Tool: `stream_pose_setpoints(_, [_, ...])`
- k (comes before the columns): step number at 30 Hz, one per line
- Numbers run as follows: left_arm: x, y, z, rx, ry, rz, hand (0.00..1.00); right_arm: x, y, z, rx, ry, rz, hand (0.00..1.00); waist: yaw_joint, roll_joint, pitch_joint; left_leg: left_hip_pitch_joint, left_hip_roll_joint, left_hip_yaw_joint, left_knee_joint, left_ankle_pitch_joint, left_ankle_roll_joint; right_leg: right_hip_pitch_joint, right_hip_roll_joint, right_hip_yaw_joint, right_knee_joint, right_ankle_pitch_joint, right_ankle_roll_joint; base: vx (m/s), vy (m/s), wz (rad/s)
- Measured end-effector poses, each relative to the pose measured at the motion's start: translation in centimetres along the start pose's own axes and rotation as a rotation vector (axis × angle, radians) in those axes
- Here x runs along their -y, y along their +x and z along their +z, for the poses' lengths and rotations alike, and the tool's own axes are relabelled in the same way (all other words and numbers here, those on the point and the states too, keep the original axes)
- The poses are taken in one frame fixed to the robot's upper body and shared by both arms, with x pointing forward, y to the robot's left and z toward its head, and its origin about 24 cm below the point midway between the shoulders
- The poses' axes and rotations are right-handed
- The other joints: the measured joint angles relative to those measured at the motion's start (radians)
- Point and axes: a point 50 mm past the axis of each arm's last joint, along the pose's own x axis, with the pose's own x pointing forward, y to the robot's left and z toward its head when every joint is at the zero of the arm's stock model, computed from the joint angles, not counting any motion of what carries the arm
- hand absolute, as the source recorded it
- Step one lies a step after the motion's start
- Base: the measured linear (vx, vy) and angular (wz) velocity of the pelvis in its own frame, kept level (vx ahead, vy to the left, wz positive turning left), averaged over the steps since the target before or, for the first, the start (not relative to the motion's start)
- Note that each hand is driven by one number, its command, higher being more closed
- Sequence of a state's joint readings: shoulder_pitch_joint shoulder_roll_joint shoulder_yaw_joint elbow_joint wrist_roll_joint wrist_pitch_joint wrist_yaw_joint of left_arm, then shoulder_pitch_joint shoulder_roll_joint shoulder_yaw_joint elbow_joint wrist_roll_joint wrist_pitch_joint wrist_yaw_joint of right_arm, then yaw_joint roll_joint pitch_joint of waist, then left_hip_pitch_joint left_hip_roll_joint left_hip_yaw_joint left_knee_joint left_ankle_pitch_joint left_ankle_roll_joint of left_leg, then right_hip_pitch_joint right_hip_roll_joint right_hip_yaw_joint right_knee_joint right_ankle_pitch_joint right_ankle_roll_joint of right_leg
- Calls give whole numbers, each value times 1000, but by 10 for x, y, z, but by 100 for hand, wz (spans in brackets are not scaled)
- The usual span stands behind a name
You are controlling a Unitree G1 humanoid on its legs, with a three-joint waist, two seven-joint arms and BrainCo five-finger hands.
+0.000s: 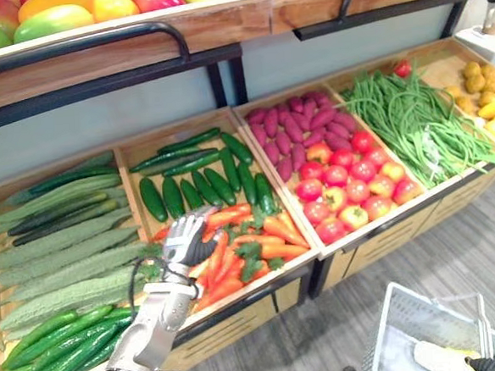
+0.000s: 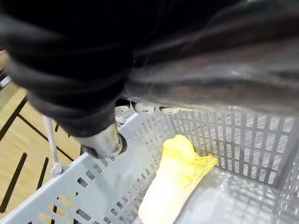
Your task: Pick vegetable in the basket
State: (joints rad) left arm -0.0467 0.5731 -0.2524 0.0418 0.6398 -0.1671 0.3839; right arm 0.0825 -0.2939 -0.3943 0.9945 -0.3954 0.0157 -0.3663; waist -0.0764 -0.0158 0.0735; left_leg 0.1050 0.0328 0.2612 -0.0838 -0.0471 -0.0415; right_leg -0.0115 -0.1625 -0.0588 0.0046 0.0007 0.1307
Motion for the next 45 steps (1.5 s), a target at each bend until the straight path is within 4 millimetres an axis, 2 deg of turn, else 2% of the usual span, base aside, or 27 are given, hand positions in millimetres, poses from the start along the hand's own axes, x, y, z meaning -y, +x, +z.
stream_pose_setpoints(4, [10,7,23,106,-40,-50,100,-2,-1,13,84,-54,15,100,-4,5,-8,3,2,8,7,-4,-1,-5,-2,14,1,3,3,-75,-7,-10])
stream_pose_setpoints(7, [24,6,47,212,-79,-125,100,-3,-3,20,147,-105,28,100,-6,10,-18,3,4,20,16,-9,-3,-9,0,26,0,5,6,-52,-4,-11])
stream_pose_setpoints(10, [35,3,62,281,-105,-184,100,-1,-3,33,213,-133,34,100,-9,15,-22,2,4,39,16,-9,-3,-22,2,45,0,7,11,-31,-7,-21])
stream_pose_setpoints(12, [46,1,79,351,-134,-247,100,1,-4,43,274,-176,29,100,-28,13,-23,2,3,45,15,-9,-4,-25,3,60,0,9,13,-16,-3,-9])
stream_pose_setpoints(16, [57,3,109,465,-181,-296,100,1,-10,61,374,-191,25,100,-33,9,-25,1,0,83,14,-13,-1,-43,7,99,-1,24,17,-16,5,-28])
stream_pose_setpoints(18, [63,4,129,535,-211,-324,100,0,-14,69,421,-191,37,100,-53,3,-27,1,-5,87,14,-15,1,-48,4,112,0,27,20,-14,11,-12])
stream_pose_setpoints(21, [76,3,145,566,-249,-366,100,1,-20,78,493,-204,32,100,-61,1,-28,1,-8,100,15,-18,2,-54,3,127,1,31,22,-28,10,-12])
stream_pose_setpoints(30, [113,3,167,534,-274,-478,100,0,-37,93,620,-200,41,100,-90,-4,-25,4,-10,129,16,-21,1,-76,7,162,13,34,24,-29,-3,-10])
stream_pose_setpoints(33, [117,7,172,535,-270,-479,100,1,-41,95,642,-192,39,100,-93,-3,-25,1,-11,141,15,-21,1,-87,8,175,15,37,29,-9,0,-13])
stream_pose_setpoints(37, [125,8,174,535,-237,-497,100,1,-47,95,668,-183,43,100,-114,-3,-25,1,-12,142,14,-21,1,-88,8,176,14,37,29,0,0,0])
stream_pose_setpoints(45, [141,3,185,524,-229,-545,100,-1,-55,92,677,-157,53,100,-121,-10,-21,1,-11,145,14,-22,-1,-91,8,180,14,37,30,0,0,0])
